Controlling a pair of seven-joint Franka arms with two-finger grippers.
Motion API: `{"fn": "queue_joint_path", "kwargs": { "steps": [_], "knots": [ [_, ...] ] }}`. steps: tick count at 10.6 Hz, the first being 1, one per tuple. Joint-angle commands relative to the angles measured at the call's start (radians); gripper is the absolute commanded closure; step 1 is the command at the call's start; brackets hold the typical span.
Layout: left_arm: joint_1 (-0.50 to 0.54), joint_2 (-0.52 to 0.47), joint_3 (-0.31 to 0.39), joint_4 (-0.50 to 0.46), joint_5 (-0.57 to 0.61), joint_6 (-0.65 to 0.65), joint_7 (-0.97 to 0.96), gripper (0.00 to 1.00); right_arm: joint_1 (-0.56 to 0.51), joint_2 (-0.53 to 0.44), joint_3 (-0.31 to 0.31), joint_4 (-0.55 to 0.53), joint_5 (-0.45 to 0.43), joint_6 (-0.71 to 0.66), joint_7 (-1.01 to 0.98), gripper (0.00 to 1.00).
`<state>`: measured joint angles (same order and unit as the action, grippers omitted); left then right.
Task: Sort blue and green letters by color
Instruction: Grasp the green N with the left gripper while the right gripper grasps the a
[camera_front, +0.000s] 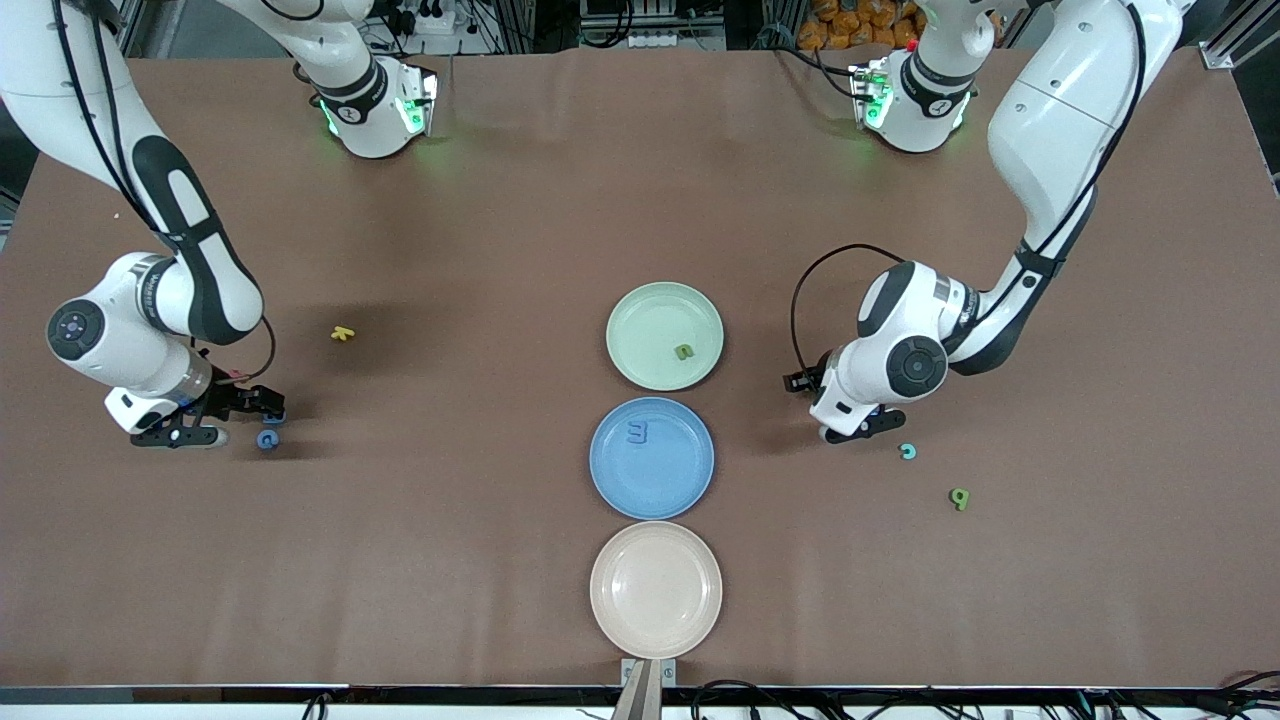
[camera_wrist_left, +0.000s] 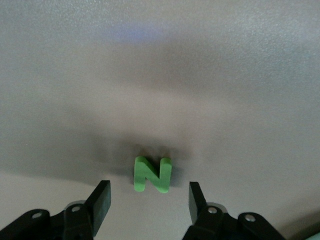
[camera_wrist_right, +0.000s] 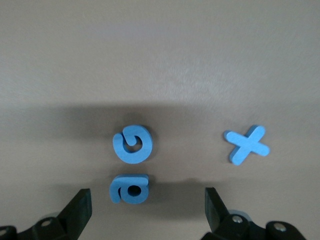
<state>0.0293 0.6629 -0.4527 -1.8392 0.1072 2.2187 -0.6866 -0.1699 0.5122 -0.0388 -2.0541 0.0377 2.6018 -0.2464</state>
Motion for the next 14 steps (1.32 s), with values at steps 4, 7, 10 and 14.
{"fn": "queue_joint_path", "kwargs": {
  "steps": [4, 7, 10, 14],
  "knots": [
    [0.004, 0.021, -0.001, 0.011, 0.055, 0.004, 0.004, 0.30, -0.010, 0.031, 0.016, -0.047, 0.002, 0.090, 0.045, 0.36],
    [0.004, 0.030, -0.001, 0.015, 0.055, 0.007, 0.007, 0.34, -0.006, 0.029, 0.019, -0.047, 0.002, 0.089, 0.076, 0.67],
    [0.004, 0.040, -0.001, 0.024, 0.055, 0.013, 0.007, 0.62, -0.005, 0.029, 0.042, -0.043, 0.002, 0.087, 0.160, 0.73],
    [0.004, 0.035, -0.003, 0.029, 0.052, 0.013, -0.013, 1.00, -0.003, 0.012, 0.046, -0.037, 0.002, 0.069, 0.162, 0.80]
  ]
}}
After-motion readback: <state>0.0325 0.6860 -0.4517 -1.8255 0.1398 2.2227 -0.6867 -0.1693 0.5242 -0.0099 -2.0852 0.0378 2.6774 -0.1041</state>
